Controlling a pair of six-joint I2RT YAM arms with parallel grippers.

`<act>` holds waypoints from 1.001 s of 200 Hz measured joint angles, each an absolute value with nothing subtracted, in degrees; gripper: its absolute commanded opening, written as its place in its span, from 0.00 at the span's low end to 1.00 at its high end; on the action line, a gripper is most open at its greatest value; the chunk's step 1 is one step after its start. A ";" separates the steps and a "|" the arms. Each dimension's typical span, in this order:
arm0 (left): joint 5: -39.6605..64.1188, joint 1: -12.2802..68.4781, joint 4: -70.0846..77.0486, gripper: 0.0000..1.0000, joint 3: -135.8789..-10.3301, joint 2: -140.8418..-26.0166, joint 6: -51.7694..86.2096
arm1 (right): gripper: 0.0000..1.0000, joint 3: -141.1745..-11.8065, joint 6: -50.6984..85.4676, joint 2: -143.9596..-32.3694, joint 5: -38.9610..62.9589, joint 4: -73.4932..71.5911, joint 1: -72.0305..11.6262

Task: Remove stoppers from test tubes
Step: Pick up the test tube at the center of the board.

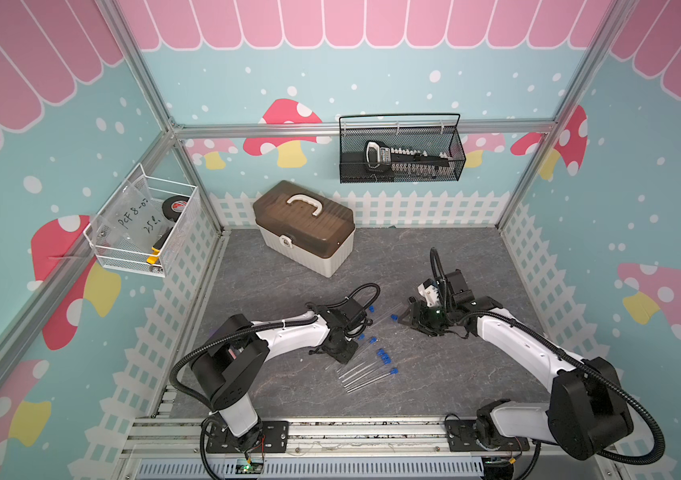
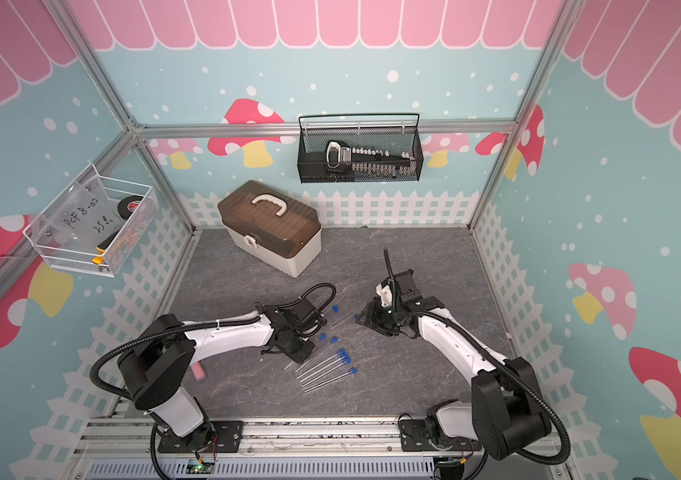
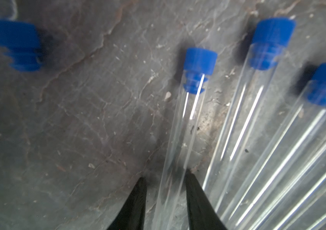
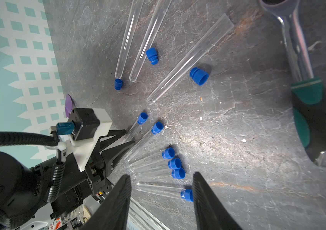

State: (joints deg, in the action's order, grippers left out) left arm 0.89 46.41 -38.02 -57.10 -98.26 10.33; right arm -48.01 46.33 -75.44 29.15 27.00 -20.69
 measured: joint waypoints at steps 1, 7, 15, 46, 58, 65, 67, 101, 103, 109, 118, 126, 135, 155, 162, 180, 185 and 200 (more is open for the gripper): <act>0.89 46.41 -38.02 0.26 -57.17 -98.30 10.31 | 0.51 -48.01 46.35 -75.42 29.15 27.00 -20.69; 0.78 46.41 -38.24 0.24 -57.69 -98.80 10.33 | 0.51 -48.01 46.41 -75.31 29.15 27.00 -20.69; 0.62 46.44 -38.35 0.20 -58.37 -99.37 10.26 | 0.51 -48.01 46.54 -75.22 29.15 27.00 -20.69; 0.64 46.44 -38.87 0.01 -60.86 -101.30 10.02 | 0.51 -48.01 46.81 -75.11 29.17 27.00 -20.69; 0.54 46.41 -39.29 0.00 -61.47 -101.54 9.50 | 0.51 -48.01 46.81 -75.09 29.23 27.00 -20.69; 0.23 46.41 -39.66 0.00 -61.67 -101.60 9.19 | 0.51 -48.01 46.78 -75.02 29.34 27.00 -20.69; 0.12 46.41 -39.86 0.00 -61.71 -101.60 9.06 | 0.51 -48.01 46.78 -75.00 29.36 27.00 -20.69; -1.69 46.26 -46.85 0.00 -65.28 -100.53 6.17 | 0.51 -49.32 46.35 -74.24 30.13 28.56 -20.69; -1.74 46.26 -47.27 0.00 -65.65 -100.22 5.91 | 0.51 -49.54 46.33 -74.22 30.24 28.77 -20.69; -1.98 46.24 -48.60 0.00 -66.72 -99.07 5.21 | 0.51 -50.35 46.02 -74.04 30.52 29.61 -20.69; -2.24 46.15 -50.30 0.00 -68.29 -96.57 3.92 | 0.51 -51.79 45.47 -73.63 30.85 31.29 -20.69; -1.98 45.93 -51.51 0.00 -69.67 -93.71 2.42 | 0.52 -53.82 44.91 -73.21 31.09 33.63 -20.69; -1.65 45.74 -52.29 0.00 -70.91 -90.21 0.91 | 0.52 -56.34 44.29 -72.86 31.55 36.05 -20.69; 1.98 45.10 -52.90 0.00 -72.31 -81.38 -4.14 | 0.56 -62.52 42.98 -72.44 34.20 40.99 -20.69; 3.40 45.08 -53.08 0.00 -72.25 -78.48 -6.13 | 0.57 -64.25 42.68 -72.36 35.35 42.35 -20.69; 6.76 45.50 -53.30 0.00 -71.05 -71.42 -11.33 | 0.60 -68.10 42.46 -71.85 38.61 45.69 -20.71; 7.27 45.65 -53.45 0.00 -70.46 -69.45 -12.73 | 0.60 -69.08 42.52 -71.66 39.51 46.54 -20.78; 7.79 45.93 -54.33 0.00 -69.10 -65.32 -16.12 | 0.61 -72.03 42.81 -71.35 42.30 48.69 -21.50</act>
